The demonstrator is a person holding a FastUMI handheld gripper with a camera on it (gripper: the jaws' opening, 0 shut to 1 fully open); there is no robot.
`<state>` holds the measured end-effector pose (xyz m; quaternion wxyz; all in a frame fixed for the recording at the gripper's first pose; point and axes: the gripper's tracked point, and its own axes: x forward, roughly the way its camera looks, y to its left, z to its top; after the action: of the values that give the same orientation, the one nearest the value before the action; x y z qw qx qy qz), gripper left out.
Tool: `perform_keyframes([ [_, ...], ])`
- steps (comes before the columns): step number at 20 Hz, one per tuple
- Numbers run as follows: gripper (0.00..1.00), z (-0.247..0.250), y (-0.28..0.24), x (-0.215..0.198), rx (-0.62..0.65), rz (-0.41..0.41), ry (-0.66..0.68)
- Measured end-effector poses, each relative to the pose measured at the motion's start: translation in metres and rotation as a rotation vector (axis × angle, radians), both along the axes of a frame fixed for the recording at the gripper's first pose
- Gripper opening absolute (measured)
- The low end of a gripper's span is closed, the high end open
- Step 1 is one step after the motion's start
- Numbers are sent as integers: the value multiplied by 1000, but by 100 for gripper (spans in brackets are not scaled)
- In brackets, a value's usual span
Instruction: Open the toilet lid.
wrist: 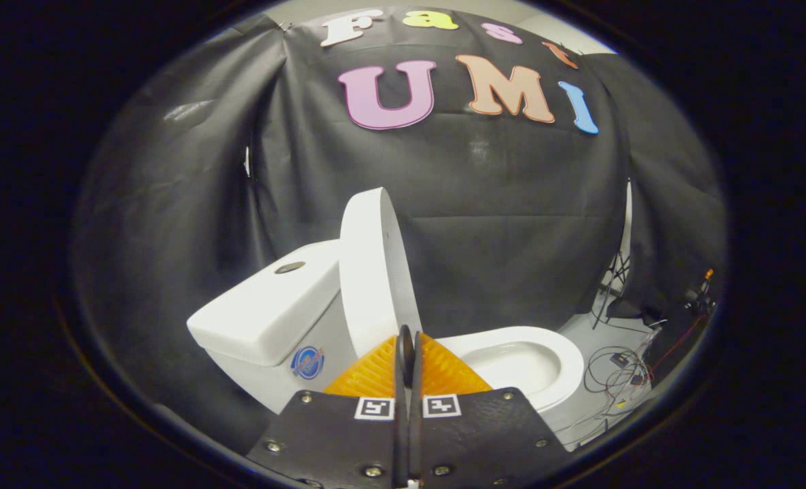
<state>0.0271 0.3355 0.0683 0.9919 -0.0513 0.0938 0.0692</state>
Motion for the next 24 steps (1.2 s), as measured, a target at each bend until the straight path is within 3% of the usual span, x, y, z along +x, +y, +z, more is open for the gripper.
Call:
perform_keyframes([
  [19, 2, -6, 34, -5, -13, 88, 30],
  [21, 7, -15, 41, -8, 12, 121, 55],
  [22, 18, -18, 46, -9, 27, 136, 73],
  [24, 26, -21, 47, -12, 30, 142, 95],
])
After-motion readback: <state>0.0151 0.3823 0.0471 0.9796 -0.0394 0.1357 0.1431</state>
